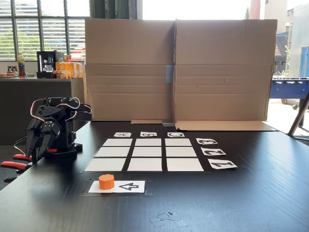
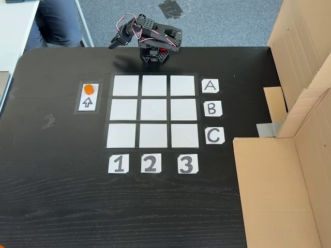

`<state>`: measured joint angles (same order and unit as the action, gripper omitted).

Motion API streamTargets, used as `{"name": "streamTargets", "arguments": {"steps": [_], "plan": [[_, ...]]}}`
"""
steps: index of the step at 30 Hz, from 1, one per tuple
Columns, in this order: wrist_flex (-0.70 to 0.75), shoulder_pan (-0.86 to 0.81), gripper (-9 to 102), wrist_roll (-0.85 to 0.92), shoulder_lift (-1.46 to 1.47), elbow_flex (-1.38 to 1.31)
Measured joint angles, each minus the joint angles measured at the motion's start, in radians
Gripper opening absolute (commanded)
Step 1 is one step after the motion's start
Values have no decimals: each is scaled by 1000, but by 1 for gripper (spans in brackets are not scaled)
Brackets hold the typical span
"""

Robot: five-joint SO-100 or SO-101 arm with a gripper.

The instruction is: Pick up the round, orange token and place it in the grid on square A1.

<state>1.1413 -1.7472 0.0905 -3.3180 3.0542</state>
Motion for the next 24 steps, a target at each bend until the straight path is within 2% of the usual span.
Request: {"name": "streamTargets", "arguments": {"steps": [6, 24], "plan": [[-23, 0, 20, 67, 100, -32], [-23, 0, 22, 74, 342, -244]]}}
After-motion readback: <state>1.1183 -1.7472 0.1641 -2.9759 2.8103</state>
